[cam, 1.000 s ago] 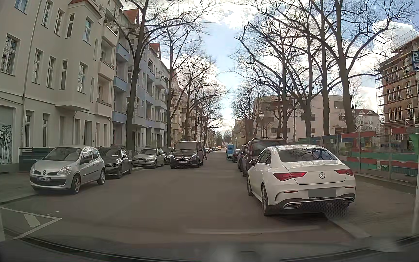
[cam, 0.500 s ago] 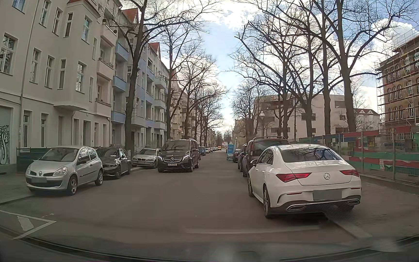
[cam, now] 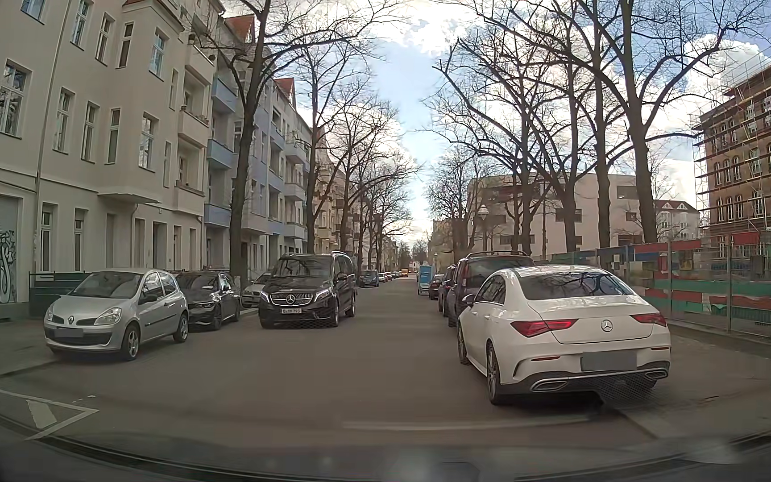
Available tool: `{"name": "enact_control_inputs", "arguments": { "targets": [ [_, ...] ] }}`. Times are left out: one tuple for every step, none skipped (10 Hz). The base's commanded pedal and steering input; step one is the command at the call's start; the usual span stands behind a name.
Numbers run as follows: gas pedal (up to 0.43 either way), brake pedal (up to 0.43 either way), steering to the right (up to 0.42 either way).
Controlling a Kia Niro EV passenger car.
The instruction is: Follow the waypoints while adhering to traffic rules and regulations
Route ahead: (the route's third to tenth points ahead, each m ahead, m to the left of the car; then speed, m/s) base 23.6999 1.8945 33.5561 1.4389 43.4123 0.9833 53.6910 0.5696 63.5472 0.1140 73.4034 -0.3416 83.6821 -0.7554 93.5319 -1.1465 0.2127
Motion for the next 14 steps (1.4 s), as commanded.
{"name": "enact_control_inputs", "arguments": {
  "targets": [
    [0.0, 0.146, -0.107],
    [0.0, 0.14, -0.111],
    [0.0, 0.14, -0.113],
    [0.0, 0.14, -0.115],
    [0.0, 0.14, -0.121],
    [0.0, 0.14, -0.126],
    [0.0, 0.14, -0.128],
    [0.0, 0.14, -0.129],
    [0.0, 0.14, -0.132],
    [0.0, 0.14, -0.141],
    [0.0, 0.104, -0.15],
    [0.0, 0.091, -0.156],
    [0.0, 0.067, -0.162],
    [0.0, 0.055, -0.168]
  ]
}}
